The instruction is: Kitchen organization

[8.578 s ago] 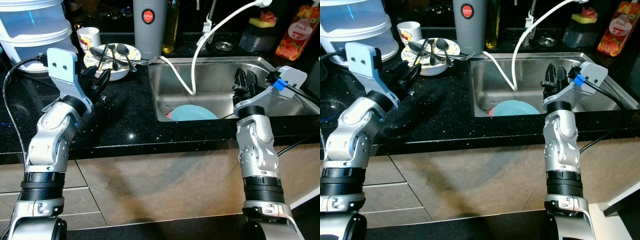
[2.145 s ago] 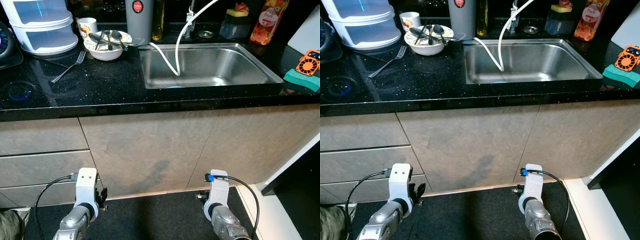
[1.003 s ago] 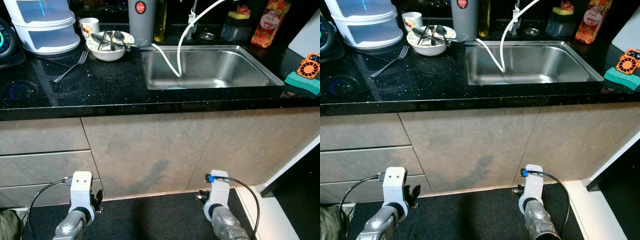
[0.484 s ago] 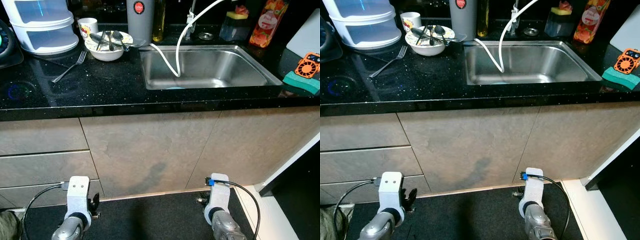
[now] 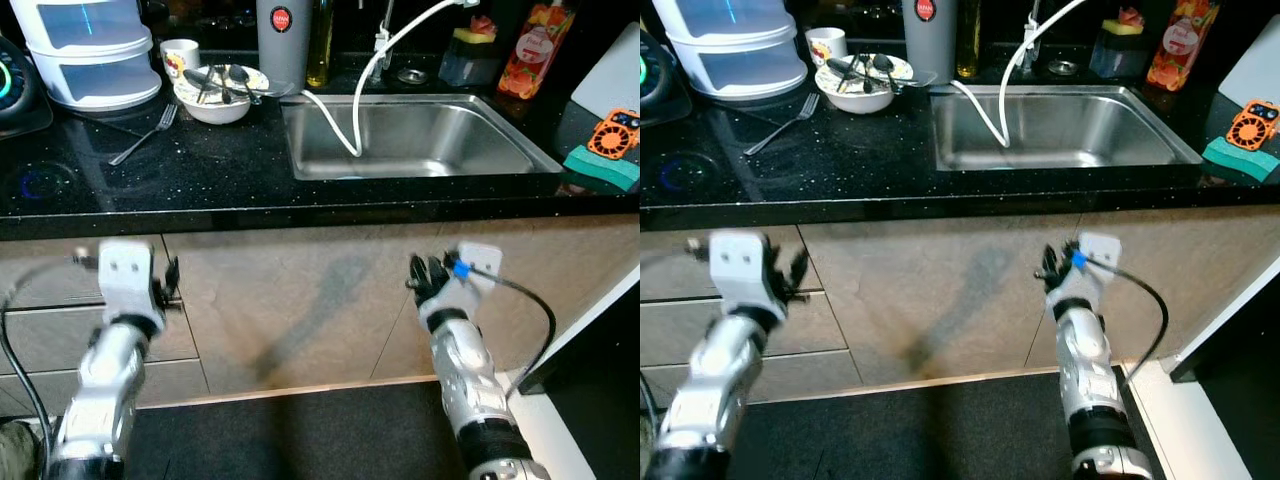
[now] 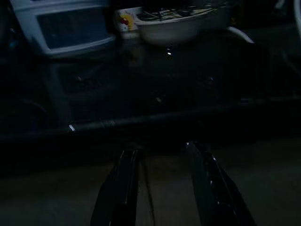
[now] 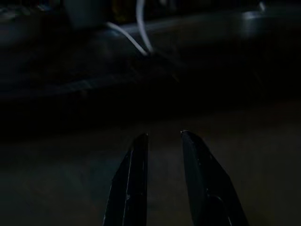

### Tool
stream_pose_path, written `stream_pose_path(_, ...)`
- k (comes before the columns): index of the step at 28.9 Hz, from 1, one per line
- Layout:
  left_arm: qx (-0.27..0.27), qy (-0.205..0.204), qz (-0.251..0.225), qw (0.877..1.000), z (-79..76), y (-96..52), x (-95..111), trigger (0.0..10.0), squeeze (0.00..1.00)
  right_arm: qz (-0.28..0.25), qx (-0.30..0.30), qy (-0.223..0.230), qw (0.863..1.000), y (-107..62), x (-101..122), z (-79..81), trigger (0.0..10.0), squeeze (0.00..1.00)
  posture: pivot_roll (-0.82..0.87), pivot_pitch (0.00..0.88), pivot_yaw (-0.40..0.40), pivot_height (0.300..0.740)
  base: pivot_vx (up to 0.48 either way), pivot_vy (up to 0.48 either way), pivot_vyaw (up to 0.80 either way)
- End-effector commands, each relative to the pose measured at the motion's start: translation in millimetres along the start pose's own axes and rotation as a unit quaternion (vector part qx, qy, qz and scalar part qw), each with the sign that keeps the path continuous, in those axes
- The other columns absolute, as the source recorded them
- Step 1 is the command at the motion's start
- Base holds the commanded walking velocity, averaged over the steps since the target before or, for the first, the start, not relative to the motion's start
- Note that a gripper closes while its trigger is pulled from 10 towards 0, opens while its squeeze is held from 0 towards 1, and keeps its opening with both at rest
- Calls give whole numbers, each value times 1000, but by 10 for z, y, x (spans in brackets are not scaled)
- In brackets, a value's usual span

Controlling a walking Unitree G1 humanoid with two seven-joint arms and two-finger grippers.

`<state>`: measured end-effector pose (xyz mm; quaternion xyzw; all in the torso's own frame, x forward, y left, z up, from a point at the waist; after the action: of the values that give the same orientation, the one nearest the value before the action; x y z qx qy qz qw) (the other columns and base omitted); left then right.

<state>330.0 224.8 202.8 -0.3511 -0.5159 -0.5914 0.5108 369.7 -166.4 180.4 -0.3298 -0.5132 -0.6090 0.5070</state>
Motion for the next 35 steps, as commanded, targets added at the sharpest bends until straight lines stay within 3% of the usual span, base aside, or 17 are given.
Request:
stream_pose_path(1, 14, 16, 11, 1000, 98, 3, 18, 10000, 0, -19, 4, 0, 1000, 49, 131, 16, 10000, 0, 6, 144, -23, 740, 0, 0, 0)
stream_pose_path(7, 10, 24, 11, 1000, 160, 71, 149, 10000, 0, -16, -20, 18, 1000, 159, 227, -12, 10000, 0, 8, 146, -15, 740, 0, 0, 0)
stream_pose_path(19, 4, 30, -27, 999, 166, 150, 393, 10000, 0, -44, 2, 9, 999, 229, 472, 88, 10000, 0, 11, 143, -5, 740, 0, 0, 0)
stream_pose_path(35, -3, 20, -42, 999, 176, 201, 483, 10000, 0, -50, 9, 19, 999, 283, 531, 134, 10000, 0, 16, 130, -5, 740, 316, 0, 0)
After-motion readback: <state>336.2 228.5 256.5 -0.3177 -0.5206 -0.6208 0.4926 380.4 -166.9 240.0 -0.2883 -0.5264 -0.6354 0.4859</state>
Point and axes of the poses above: a point about 5 cm out from each wrist's last joint towards the gripper, its own y axis pointing out of the wrist towards the gripper, its own x axis along the axis of the wrist's last joint, z = x × y, the point moved 1 cm from there along y, pointing out of the wrist towards the gripper, and after that the axes turned 6 degrees about y, right-handed, at the moved point
